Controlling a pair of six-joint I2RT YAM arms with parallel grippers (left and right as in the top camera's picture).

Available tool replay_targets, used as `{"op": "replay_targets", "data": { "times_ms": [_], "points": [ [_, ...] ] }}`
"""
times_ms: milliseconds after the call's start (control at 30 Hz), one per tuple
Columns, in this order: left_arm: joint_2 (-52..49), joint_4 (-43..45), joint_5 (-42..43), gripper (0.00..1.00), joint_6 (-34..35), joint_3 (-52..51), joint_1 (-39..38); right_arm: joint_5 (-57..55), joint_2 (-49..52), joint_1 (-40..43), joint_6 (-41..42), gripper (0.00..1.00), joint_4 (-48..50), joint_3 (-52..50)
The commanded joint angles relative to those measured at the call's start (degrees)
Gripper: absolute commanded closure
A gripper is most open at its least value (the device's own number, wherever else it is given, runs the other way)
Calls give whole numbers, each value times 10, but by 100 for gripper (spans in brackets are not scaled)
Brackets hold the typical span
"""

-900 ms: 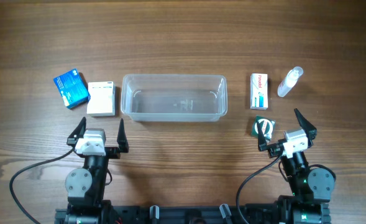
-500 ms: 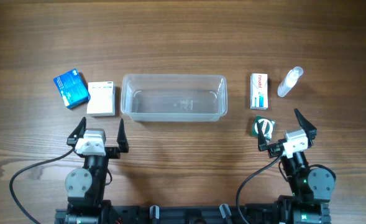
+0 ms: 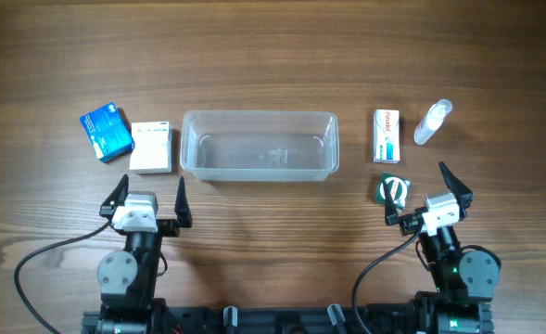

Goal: Pack container

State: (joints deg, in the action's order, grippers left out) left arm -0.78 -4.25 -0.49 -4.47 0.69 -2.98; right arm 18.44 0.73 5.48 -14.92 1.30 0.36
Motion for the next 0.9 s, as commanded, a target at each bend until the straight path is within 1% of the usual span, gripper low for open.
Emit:
{"op": "replay_targets", "data": {
  "times_ms": [0,633,700,767,867],
  "points": [
    [4,0,7,0,-11,-3,4,10,-3,2,-5,0,3,0],
    [4,1,7,0,-11,-3,4,10,-3,2,-5,0,3,0],
    [4,11,35,0,-11,-3,3,10,-3,2,-5,0,3,0],
    [4,9,87,0,-11,-3,3,10,-3,2,-5,0,3,0],
    [4,9,92,0,-11,-3,3,10,-3,2,-6,0,3,0]
  ]
}}
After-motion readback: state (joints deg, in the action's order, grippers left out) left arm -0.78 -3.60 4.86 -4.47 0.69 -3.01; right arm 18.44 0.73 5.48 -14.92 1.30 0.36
